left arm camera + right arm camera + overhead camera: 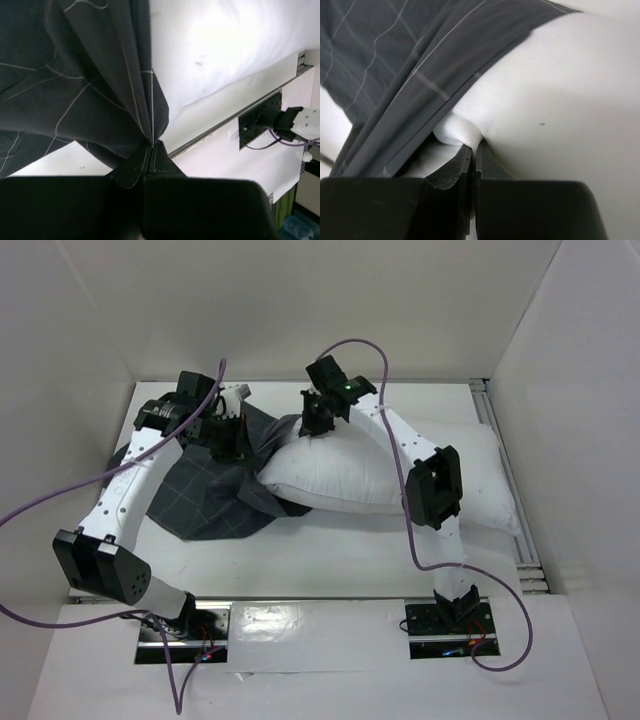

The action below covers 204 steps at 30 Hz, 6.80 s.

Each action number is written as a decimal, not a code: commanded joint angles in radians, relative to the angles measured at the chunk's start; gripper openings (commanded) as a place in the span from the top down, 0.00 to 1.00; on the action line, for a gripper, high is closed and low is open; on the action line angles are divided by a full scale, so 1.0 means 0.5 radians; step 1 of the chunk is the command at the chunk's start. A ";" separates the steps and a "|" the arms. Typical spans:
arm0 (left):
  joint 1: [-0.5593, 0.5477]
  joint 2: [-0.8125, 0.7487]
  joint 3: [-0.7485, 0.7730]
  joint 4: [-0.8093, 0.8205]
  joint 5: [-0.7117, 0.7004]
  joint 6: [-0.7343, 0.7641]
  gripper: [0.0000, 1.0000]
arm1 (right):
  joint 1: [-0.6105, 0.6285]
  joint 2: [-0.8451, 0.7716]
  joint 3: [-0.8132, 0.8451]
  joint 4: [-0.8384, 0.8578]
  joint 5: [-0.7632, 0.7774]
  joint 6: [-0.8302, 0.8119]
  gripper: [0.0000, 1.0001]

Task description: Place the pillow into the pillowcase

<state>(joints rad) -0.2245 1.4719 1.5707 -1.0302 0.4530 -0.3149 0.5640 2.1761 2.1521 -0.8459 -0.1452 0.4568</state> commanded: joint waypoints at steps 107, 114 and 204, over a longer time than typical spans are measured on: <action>-0.665 1.051 1.626 0.232 -0.626 -0.027 0.00 | -0.165 -1.622 -1.275 -0.121 1.118 0.219 0.13; -0.490 0.625 1.112 0.250 -1.129 0.022 0.08 | 0.310 -1.122 -0.672 -0.244 1.355 0.013 0.00; -0.254 0.494 0.667 0.864 0.214 -0.251 1.00 | -0.198 -0.615 -0.203 0.437 0.434 -0.061 1.00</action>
<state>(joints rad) -0.3626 1.6424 1.6756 -0.6064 0.4889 -0.4507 0.5373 1.8664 1.8698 -0.6956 -0.0937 0.4091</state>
